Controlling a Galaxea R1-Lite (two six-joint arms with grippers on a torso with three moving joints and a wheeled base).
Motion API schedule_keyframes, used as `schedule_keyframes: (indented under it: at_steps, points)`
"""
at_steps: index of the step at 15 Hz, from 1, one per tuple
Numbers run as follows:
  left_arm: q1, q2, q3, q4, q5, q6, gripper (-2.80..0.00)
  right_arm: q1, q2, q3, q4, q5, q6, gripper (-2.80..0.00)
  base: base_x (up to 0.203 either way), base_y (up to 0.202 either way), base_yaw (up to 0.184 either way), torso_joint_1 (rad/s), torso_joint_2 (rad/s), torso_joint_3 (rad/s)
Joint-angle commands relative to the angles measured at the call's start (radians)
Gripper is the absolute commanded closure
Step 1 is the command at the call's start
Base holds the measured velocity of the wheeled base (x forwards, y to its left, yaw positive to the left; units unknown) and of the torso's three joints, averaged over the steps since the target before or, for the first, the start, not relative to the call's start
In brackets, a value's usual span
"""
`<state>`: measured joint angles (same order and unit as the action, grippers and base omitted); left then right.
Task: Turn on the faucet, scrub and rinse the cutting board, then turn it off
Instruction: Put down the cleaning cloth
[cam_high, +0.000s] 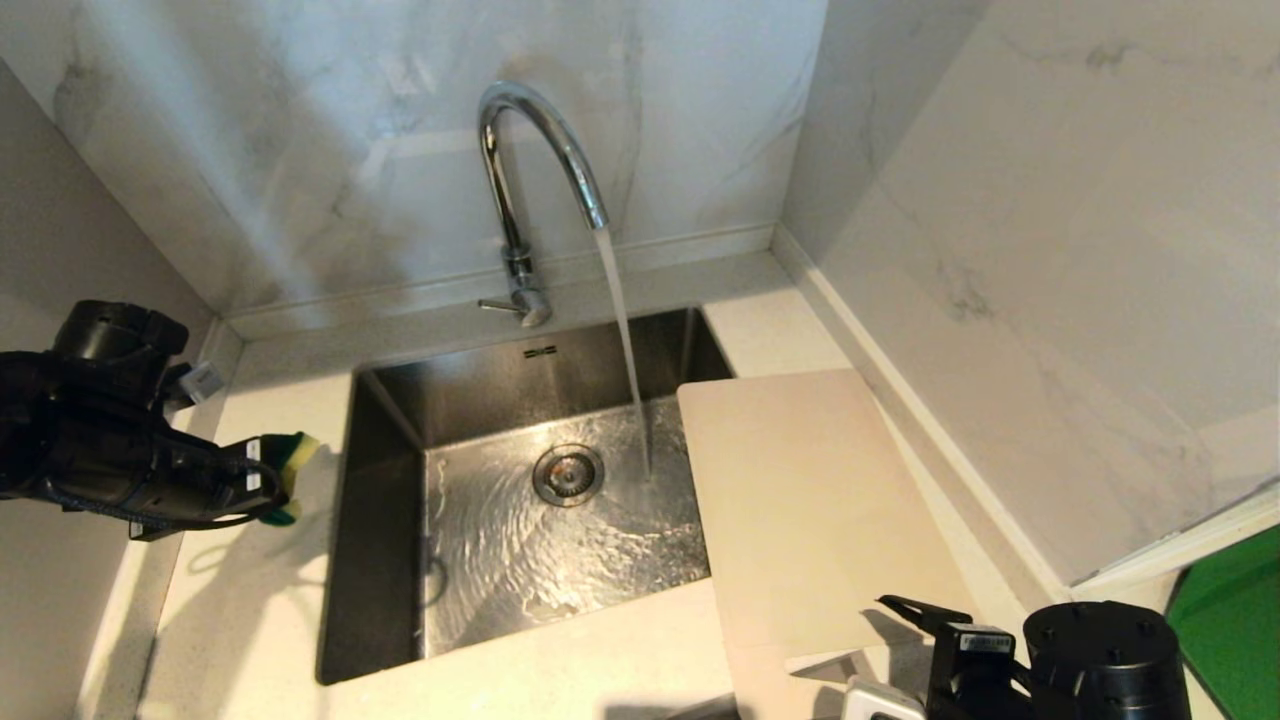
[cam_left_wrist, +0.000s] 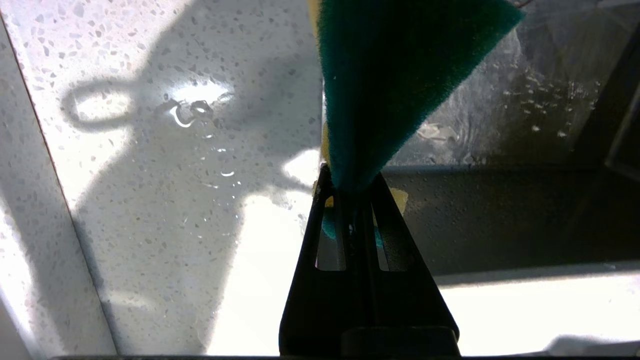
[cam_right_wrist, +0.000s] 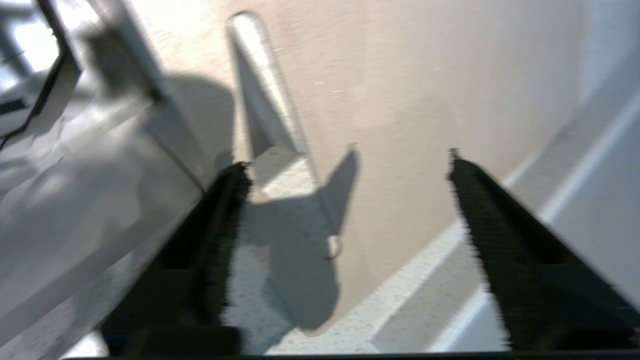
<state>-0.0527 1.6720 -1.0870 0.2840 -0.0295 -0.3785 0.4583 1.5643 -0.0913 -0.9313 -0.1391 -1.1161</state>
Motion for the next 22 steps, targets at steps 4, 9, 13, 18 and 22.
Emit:
schedule_keyframes:
  at_steps: [4, 9, 13, 18, 22]
  points:
    - [-0.024, -0.045, -0.014, 0.033, 0.008, -0.013, 0.0, 0.002, -0.107, -0.054, -0.009, -0.001, 0.078, 0.0, 0.0, 0.0, 0.0, 0.0, 0.0, 0.0]
    - [-0.042, -0.053, -0.016, 0.053, 0.009, -0.022, 0.0, 0.0, -0.209, -0.217, 0.006, -0.06, 0.176, 0.0, 0.0, 0.0, 0.0, 0.0, 0.0, 0.0]
    - [-0.044, -0.064, -0.022, 0.073, 0.01, -0.023, 0.0, -0.028, -0.249, -0.349, 0.08, -0.103, 0.232, 0.0, 0.0, 0.0, 0.0, 0.0, 0.0, 0.0]
    - [-0.047, -0.071, -0.04, 0.088, 0.011, -0.022, 0.0, -0.142, -0.305, -0.694, 0.423, -0.103, 0.42, 0.0, 0.0, 0.0, 0.0, 0.0, 0.0, 0.0]
    - [-0.067, -0.07, -0.05, 0.106, 0.011, -0.023, 0.0, -0.32, -0.346, -0.974, 0.704, -0.09, 0.563, 0.0, 0.0, 0.0, 0.0, 0.0, 0.0, 0.0]
